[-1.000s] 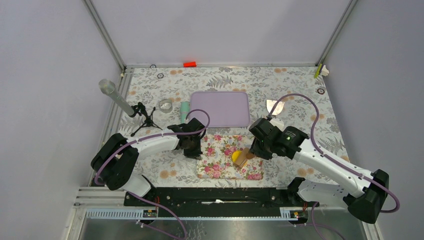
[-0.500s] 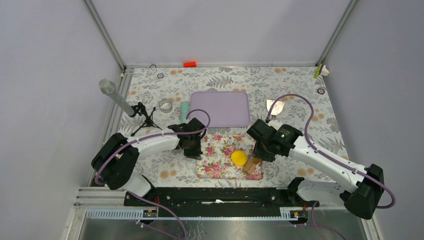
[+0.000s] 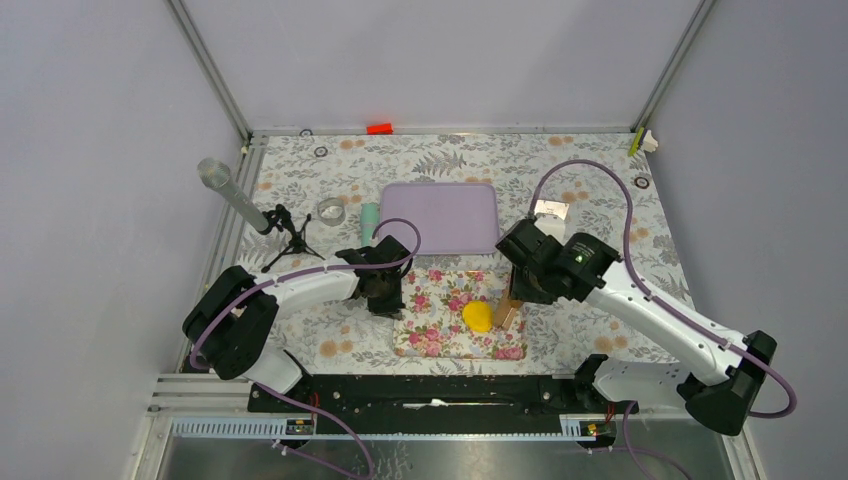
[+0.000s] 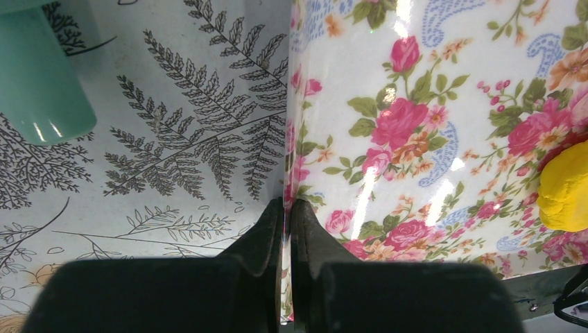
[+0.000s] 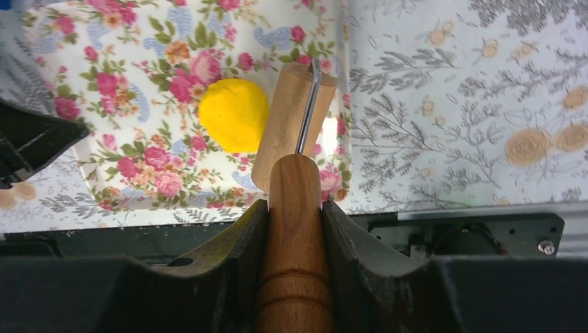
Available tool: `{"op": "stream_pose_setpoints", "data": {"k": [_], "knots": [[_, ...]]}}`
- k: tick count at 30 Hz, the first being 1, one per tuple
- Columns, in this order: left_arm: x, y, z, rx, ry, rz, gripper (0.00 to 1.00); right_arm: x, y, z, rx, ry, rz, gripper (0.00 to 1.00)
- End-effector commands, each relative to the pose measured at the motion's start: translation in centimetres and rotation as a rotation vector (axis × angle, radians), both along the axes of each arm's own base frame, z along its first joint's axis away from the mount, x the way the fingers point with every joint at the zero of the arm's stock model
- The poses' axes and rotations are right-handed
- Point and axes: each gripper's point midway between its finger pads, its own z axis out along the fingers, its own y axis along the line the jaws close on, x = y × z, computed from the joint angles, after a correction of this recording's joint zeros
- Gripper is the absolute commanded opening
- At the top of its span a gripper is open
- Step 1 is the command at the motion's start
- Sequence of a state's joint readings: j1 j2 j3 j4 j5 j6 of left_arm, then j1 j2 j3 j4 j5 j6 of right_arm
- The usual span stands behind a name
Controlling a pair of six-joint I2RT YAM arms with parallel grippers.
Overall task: Roll out the dumpling wrappers from the dough
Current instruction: Flatten out the dough on the work surface.
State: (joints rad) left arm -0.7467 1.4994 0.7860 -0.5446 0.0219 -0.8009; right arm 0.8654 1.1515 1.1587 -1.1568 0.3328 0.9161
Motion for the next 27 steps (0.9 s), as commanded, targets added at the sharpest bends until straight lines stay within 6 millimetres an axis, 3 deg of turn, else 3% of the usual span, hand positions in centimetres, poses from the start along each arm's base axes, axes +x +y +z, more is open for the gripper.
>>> {"op": "stream_pose_setpoints", "data": {"k": [1,6,10,13,19,27], "knots": [[1.2,1.5,0.1,0.080,-0.054,0.006,0.00,1.3,2.2,1.5,0.066,-0.067,0.112,0.00],[1.1,1.0,1.5,0.044,-0.068,-0.018,0.01,1.1,1.4,-0.9,-0.036,-0.018,0.159,0.00],[1.1,0.8,2.3,0.025,-0.075,-0.025,0.18,1.1,0.1,-2.2,-0.149,0.020,0.215,0.00],[1.2,0.5,2.8,0.010,-0.081,-0.033,0.23,1.2,0.0,-3.1,-0.194,0.045,0.247,0.00],[1.3,0.0,3.9,-0.023,-0.094,-0.042,0.30,1.3,2.0,-4.0,-0.139,0.073,0.321,0.00],[1.5,0.5,5.5,-0.023,-0.134,-0.029,0.31,2.5,4.3,-4.0,-0.095,0.058,0.363,0.00]]}}
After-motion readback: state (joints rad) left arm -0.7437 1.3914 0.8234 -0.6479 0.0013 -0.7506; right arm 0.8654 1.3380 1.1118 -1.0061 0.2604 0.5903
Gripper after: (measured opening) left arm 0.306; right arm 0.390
